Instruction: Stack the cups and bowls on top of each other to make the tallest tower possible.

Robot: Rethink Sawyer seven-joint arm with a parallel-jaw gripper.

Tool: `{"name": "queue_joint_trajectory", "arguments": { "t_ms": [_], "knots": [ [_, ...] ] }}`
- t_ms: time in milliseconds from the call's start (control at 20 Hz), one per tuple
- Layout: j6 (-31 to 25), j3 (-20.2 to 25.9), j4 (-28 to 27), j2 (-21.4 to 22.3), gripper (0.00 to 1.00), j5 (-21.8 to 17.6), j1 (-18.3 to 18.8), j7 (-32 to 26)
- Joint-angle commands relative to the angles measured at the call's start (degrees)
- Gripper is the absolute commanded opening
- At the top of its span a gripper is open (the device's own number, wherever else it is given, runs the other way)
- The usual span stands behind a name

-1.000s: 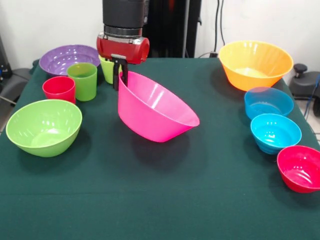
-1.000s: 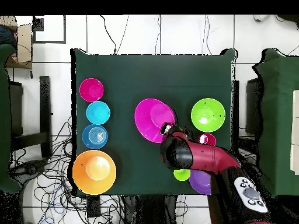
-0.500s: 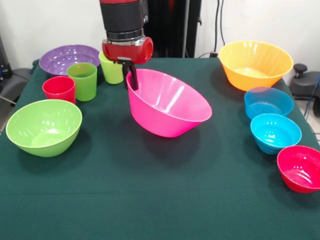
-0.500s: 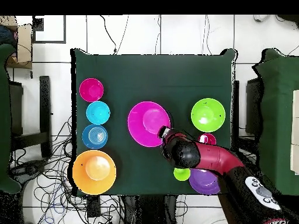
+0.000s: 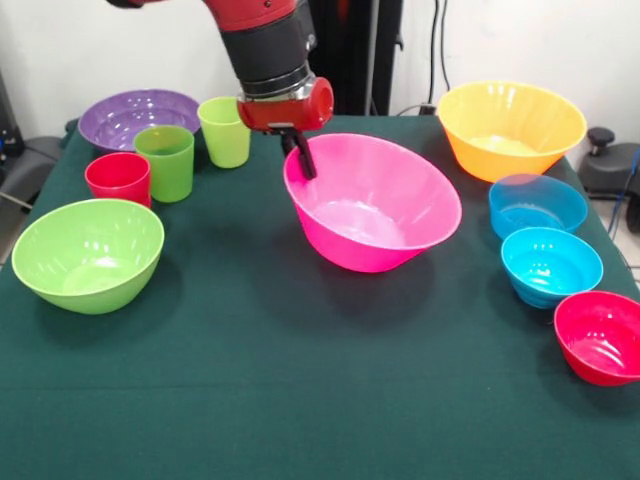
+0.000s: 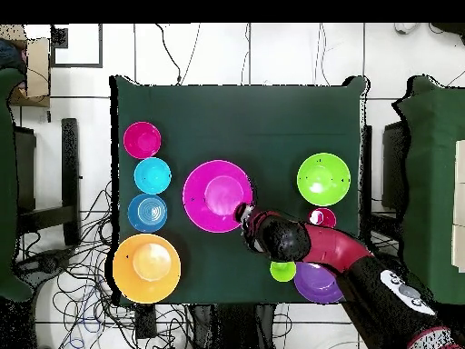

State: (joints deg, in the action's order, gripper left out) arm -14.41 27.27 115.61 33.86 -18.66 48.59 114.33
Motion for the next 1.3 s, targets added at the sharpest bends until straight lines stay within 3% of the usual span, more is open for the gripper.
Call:
{"name": "queue_joint_trajectory", "arguments": {
  "t_ms": [50,1300],
  "knots": [
    [-3.68,8.13,1.47,-3.50,0.00,-2.28,0.94,-4.15],
    [-3.52,8.52,-0.48,-1.53,0.00,-8.54,3.62,-5.51]
  ]
}}
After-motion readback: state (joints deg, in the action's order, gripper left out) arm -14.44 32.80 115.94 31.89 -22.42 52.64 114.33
